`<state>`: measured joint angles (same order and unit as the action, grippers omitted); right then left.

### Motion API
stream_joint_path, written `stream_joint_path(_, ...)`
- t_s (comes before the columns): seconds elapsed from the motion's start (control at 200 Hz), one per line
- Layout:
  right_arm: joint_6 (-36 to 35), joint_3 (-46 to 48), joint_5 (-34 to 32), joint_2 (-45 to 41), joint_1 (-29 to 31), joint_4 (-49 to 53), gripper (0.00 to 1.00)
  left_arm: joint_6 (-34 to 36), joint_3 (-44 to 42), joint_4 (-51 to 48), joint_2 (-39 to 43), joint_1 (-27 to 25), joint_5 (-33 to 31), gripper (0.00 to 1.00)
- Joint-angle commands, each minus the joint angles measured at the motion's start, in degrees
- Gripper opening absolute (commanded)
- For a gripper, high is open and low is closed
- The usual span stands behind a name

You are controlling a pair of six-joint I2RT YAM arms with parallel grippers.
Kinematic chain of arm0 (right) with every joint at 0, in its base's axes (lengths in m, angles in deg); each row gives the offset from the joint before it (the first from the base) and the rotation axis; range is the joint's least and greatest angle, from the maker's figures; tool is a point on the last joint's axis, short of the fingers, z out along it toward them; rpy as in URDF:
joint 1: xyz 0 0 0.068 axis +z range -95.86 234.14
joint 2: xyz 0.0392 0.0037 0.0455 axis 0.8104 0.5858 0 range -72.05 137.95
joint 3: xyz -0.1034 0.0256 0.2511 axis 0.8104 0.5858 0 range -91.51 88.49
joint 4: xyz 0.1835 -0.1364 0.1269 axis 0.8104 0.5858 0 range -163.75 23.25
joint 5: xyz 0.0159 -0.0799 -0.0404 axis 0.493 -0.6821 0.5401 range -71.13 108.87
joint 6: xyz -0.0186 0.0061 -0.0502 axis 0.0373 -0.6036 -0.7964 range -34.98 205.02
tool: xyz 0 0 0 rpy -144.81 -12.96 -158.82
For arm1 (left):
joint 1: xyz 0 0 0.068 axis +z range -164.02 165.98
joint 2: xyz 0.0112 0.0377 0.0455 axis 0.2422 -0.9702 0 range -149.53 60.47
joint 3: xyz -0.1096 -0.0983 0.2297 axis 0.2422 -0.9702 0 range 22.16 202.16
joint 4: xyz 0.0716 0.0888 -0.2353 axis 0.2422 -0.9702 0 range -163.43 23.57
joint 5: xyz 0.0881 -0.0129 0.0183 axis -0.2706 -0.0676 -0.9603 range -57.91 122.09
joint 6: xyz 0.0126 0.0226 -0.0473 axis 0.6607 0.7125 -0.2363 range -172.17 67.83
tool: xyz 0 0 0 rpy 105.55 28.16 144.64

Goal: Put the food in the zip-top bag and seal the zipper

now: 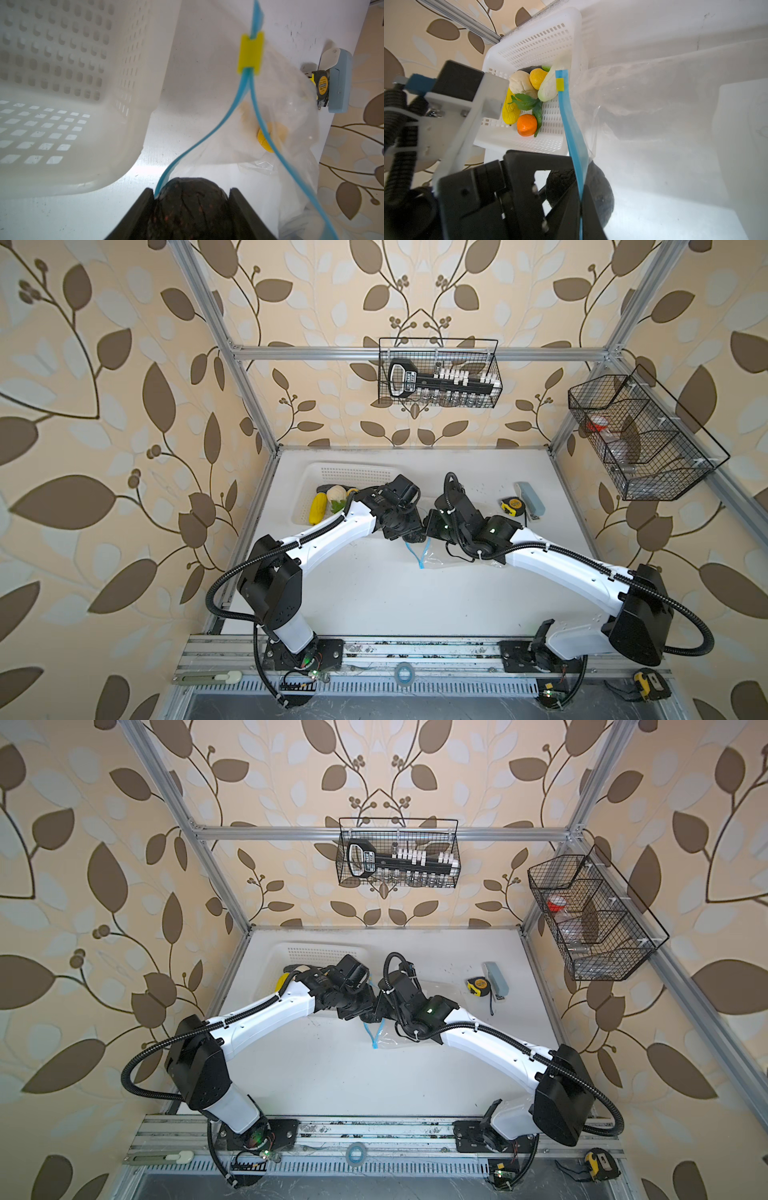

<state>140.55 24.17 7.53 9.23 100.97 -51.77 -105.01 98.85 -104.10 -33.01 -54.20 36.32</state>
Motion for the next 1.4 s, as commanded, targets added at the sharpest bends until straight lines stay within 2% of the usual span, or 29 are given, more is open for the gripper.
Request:
stream_joint_path(0.0,0.91,-1.87,-0.22,-1.46,0.28,0.08,0.00,0.32,0.22,0.05,0.03,-0.54,-0.76,0.58)
stream_joint_path(0.42,0.98,-1.87,-0.18,-1.15,0.32,0.00,0.00,0.72,0.75,-0.83,0.65,-0.55,-2.06,0.70)
stream_joint_path(0.935,0.90,-1.70,-0.03,-2.06,0.00,0.52,0.00,2.74,-0.27,-0.74,3.09,-0.56,-2.69,0.68)
stream_joint_path(1.394,-0.03,-2.04,1.30,-7.55,-4.26,2.54,0.00,6.30,-2.82,0.02,7.49,-0.58,-3.01,0.68)
